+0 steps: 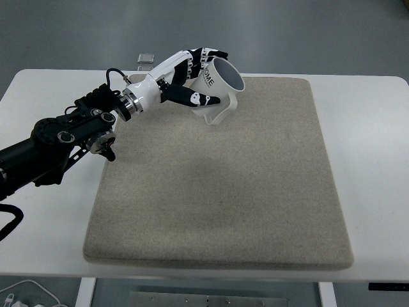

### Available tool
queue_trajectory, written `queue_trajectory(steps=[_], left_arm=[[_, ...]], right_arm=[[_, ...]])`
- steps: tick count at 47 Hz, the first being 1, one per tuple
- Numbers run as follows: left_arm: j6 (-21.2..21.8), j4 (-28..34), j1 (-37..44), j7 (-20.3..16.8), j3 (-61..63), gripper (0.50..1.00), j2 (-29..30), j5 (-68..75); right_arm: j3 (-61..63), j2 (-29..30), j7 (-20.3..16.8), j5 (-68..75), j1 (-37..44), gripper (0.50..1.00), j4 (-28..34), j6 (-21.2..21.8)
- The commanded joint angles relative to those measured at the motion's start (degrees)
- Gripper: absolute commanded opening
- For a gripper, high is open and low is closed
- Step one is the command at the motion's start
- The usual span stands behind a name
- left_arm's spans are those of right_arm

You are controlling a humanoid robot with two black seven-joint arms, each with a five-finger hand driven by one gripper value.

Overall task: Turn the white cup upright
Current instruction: 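Rotate the mug with the left hand until its base rests down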

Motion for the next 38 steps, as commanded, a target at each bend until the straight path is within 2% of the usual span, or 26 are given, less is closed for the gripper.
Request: queue_trajectory(steps=[1, 16, 38], left_arm=[[-0.5, 0.0, 1.3, 0.0, -1.0, 0.500, 0.1, -1.0], [-9.3, 0.0, 7.1, 0.0, -10.1, 0.500, -0.8, -3.2], [-12.8, 1.6, 9.1, 0.0, -9.5, 0.500, -0.4, -2.9]], right_arm=[[0.0, 0.0, 0.0, 0.0, -0.1, 0.930, 0.0, 0.0], [0.0, 0.0, 0.0, 0.0, 0.0, 0.930, 0.0, 0.0], [0.0, 0.0, 0.0, 0.0, -0.1, 0.930, 0.0, 0.0]])
